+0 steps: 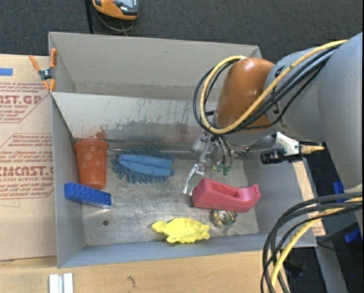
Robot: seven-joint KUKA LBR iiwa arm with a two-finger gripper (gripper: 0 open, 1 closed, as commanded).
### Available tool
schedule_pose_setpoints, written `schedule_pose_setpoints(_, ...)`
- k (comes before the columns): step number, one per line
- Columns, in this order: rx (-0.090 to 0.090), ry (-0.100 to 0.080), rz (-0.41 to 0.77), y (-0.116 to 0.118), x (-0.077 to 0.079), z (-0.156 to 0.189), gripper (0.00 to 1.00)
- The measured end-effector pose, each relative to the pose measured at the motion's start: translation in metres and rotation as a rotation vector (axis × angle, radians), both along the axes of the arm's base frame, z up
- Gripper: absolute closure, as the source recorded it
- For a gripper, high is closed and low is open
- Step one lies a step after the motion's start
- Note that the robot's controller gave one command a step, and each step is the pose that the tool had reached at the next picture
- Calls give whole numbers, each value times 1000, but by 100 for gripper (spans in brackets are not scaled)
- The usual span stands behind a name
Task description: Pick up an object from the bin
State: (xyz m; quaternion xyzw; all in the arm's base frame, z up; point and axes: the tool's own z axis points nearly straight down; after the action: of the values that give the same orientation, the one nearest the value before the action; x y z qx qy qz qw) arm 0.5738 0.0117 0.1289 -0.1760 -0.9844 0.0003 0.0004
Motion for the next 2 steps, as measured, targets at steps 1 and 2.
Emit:
schedule_pose_setpoints(1,0,-2,0,0,1,1,0)
schedule_pose_setpoints(2,4,-3,30,85,13,-55,100)
